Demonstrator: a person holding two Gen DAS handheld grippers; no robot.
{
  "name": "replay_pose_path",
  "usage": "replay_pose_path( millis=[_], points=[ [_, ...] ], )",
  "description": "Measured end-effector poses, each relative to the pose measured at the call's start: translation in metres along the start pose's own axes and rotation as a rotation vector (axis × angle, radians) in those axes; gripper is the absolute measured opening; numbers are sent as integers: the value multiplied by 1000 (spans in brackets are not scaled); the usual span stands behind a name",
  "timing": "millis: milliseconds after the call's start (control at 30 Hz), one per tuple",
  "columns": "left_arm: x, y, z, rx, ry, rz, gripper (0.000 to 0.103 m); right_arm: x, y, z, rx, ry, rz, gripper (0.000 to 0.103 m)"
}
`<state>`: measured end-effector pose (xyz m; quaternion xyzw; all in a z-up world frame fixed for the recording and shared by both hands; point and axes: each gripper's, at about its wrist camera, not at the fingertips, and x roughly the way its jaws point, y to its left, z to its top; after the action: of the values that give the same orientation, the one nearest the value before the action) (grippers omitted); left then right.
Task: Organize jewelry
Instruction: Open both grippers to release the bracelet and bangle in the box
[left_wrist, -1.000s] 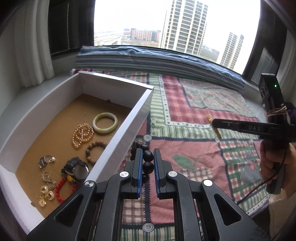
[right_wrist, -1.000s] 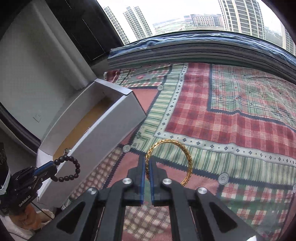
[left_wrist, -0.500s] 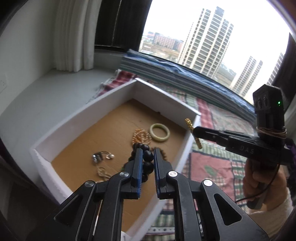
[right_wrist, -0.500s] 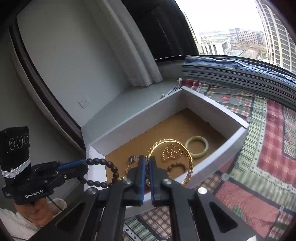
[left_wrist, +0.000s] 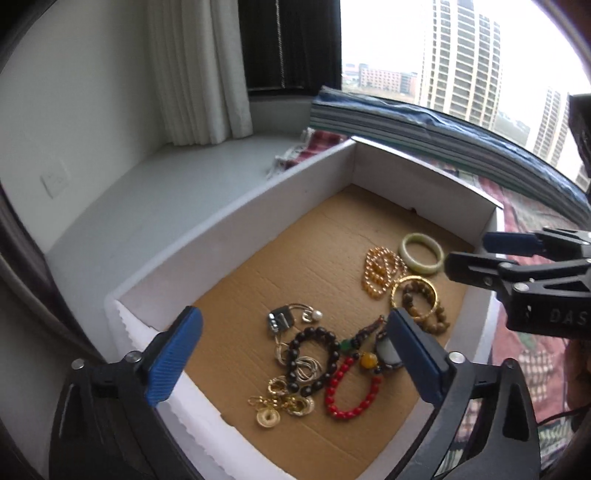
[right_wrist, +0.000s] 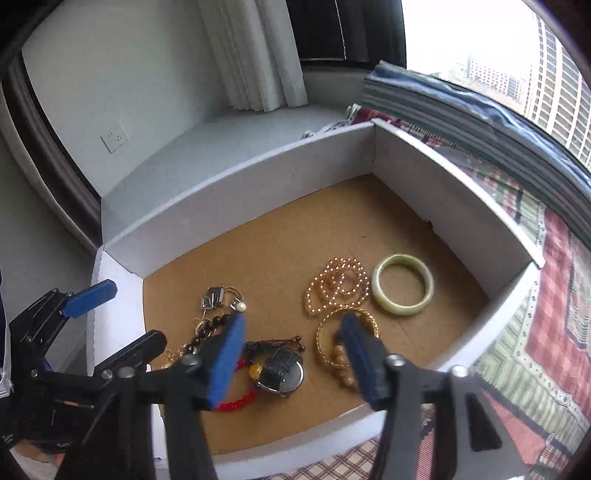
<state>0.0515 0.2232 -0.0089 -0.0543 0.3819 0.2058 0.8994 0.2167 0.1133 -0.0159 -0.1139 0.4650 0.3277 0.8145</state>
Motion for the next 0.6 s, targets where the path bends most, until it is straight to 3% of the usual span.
replay_pose_path(
  millis=[100, 167, 267, 400, 600],
  points=[
    [-24, 6, 0, -58, -57, 82, 102, -26, 9, -10, -25, -43, -37, 78],
    [-36, 10, -1, -104, -79, 101, 102, -38, 13, -18, -39, -61, -56, 78],
    [-42, 13, 1, -96, -16, 141, 102, -51, 23, -30, -61, -75, -122, 79],
    [-40, 11, -2, -78, 51, 96, 102, -60, 31, -40, -66, -87, -202, 79],
    [-49, 13, -9, -97, 77, 85, 102, -59, 44, -42, -65, -63, -222, 79]
  ],
)
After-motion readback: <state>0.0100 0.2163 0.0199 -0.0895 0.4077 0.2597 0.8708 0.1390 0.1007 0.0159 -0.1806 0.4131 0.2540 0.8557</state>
